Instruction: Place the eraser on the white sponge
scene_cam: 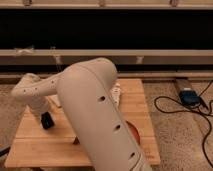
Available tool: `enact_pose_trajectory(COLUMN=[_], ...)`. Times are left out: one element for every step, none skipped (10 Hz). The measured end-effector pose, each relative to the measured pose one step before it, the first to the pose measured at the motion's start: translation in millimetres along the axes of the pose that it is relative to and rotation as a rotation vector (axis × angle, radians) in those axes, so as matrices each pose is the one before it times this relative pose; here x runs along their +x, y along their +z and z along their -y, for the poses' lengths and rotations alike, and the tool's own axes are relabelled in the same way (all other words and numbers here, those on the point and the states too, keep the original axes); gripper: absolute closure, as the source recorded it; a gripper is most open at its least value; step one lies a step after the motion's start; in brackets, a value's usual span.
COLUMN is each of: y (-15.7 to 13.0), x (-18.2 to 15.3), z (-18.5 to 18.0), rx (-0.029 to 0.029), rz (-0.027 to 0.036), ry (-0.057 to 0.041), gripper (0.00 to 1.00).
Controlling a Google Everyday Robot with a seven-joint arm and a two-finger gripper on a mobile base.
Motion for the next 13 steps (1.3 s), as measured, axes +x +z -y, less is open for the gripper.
enact_pose_trajectory(y=[5.69,5.59,5.52,7.1,5.73,1.56,0.01,0.05,0.18,-0.01,0.0,0.09,0.02], x=[-3.81,-3.56,-3.88,-4.35,-3.47,-1.11,0.26,0.09,0.21,0.02,0.02,0.09,0.03], z=[-0.58,-3.14,-3.45,-2.51,-0.57,-0.48,-0.37,1.3,0.47,-0.11,-0.2,-0.17,-0.04], rx=[-0.00359,-0.00467,-0.00334,-0.0039,-0.00204,0.00013,-0.00017,0.00116,0.0004,0.00009,0.00002,0.00012,0.00017], rz=[-0.00284,-0.0036,-0.00354,-0.00535,-0.00545,-0.00486,-0.00164,-0.00022,-0.00035,-0.00004,-0.00002,-0.00022,-0.00005], ry=[0.00744,0.00204,-0.00164,0.00125,0.00307,0.00075,-0.00035,0.00142,0.00032,-0.00026,-0.00033,-0.00036,-0.0002], gripper=[0.35,0.35,0.35,0.35,0.35,0.35,0.35,0.35,0.35,0.35,0.35,0.35,0.35])
